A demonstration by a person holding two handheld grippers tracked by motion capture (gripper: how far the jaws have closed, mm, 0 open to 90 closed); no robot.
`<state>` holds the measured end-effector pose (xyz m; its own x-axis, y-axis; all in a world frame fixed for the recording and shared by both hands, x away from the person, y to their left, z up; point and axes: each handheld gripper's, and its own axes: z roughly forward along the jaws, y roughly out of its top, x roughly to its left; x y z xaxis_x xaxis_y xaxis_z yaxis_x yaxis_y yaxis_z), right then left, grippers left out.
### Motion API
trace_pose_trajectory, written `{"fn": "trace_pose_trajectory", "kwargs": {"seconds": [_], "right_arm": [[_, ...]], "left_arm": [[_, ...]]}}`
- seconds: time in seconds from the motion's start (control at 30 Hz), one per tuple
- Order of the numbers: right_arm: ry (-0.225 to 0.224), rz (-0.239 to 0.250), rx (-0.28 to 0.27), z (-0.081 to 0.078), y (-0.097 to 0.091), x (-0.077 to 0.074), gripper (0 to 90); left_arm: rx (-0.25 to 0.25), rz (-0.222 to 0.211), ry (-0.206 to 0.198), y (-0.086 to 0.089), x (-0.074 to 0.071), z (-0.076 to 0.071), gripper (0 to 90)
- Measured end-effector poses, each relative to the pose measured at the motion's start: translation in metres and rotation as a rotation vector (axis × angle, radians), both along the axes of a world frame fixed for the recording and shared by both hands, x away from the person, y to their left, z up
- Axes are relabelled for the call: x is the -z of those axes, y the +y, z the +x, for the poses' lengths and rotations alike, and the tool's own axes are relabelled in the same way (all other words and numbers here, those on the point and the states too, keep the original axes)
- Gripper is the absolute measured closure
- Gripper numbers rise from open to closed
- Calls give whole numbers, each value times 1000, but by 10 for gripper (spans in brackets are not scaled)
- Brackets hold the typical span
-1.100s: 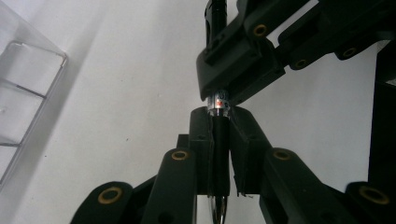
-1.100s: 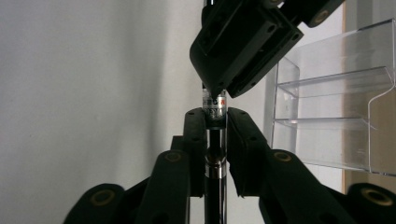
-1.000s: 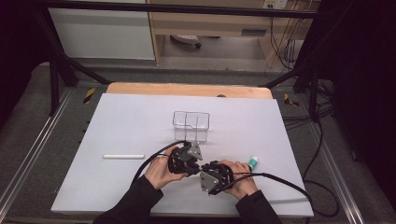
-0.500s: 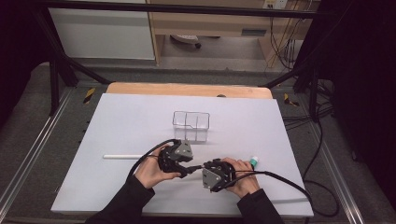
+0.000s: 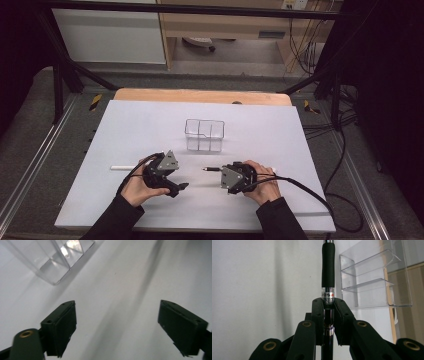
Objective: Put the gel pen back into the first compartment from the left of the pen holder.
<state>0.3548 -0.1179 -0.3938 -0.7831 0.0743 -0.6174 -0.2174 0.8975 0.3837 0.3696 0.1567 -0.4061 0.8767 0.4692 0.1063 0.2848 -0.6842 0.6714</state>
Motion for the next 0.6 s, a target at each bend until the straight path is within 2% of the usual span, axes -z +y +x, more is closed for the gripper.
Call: {"fn": "trace_pose_trajectory", "kwargs": {"seconds": [0.17, 0.3, 0.37, 0.6], "right_arm": [[29, 58, 34, 3, -3, -5, 795], [60, 120, 75, 6, -5, -8, 795], [75, 148, 92, 8, -5, -10, 795], [159, 301, 178, 15, -5, -14, 795]], "left_arm": [[-44, -5, 16, 13, 14, -5, 75], [-67, -26, 33, 23, 22, -7, 68], [-84, -44, 28, 28, 25, -9, 68], [-131, -84, 29, 44, 32, -11, 67]]}}
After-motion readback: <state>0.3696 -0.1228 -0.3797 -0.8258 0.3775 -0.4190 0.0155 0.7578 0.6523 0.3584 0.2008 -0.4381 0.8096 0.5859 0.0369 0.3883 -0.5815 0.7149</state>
